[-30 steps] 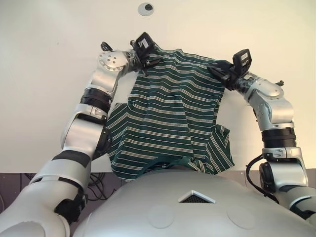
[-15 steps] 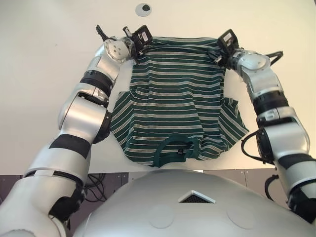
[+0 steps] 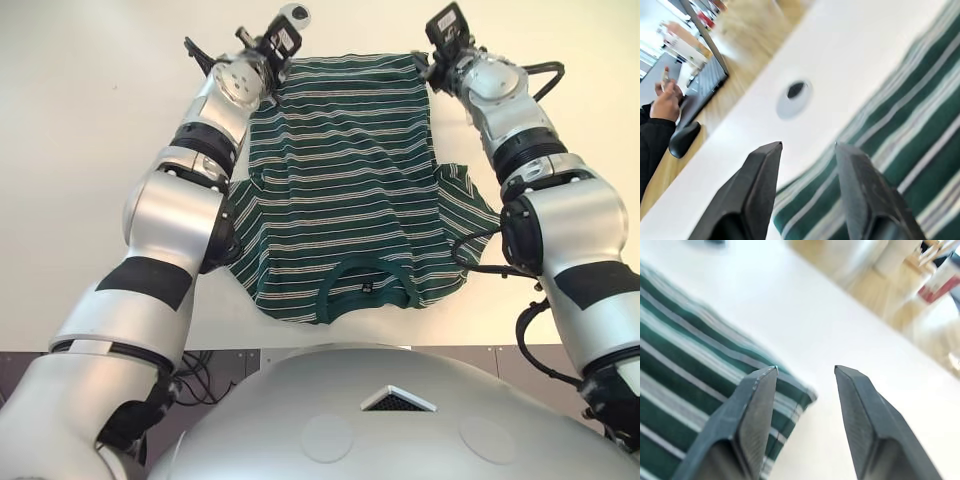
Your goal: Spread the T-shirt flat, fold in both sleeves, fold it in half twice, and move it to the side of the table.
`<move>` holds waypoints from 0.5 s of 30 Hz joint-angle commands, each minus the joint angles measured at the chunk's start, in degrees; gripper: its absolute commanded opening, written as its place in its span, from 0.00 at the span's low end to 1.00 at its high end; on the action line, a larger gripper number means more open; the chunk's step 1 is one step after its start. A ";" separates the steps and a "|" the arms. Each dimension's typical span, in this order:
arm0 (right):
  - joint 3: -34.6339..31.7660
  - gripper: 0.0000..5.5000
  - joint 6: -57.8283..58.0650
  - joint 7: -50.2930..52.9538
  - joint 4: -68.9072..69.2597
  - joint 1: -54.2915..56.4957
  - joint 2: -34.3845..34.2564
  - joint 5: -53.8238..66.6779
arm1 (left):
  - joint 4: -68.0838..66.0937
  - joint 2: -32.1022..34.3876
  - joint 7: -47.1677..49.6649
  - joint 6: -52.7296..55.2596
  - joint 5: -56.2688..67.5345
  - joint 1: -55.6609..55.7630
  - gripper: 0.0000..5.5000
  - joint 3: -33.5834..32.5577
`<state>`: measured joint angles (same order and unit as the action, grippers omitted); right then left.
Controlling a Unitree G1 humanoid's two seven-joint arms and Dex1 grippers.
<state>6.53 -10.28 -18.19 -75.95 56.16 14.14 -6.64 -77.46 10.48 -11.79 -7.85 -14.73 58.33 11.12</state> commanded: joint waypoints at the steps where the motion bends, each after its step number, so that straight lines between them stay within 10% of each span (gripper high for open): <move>1: -6.46 0.38 -1.90 -10.24 8.92 -3.50 4.43 7.16 | 6.20 5.00 -8.28 -5.94 8.81 -0.58 0.34 -8.57; 8: -20.84 0.38 30.82 -17.65 94.11 -62.54 14.20 35.98 | 73.94 24.06 -41.32 21.11 41.65 -46.88 0.34 -18.19; 15: -27.55 0.38 29.41 -15.90 108.78 -89.16 9.93 32.58 | 95.66 31.39 -48.19 31.72 55.27 -73.38 0.34 -26.06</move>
<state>-13.88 10.86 -34.65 1.76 -12.15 21.06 19.99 -13.69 30.17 -49.31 10.09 26.36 5.20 -8.55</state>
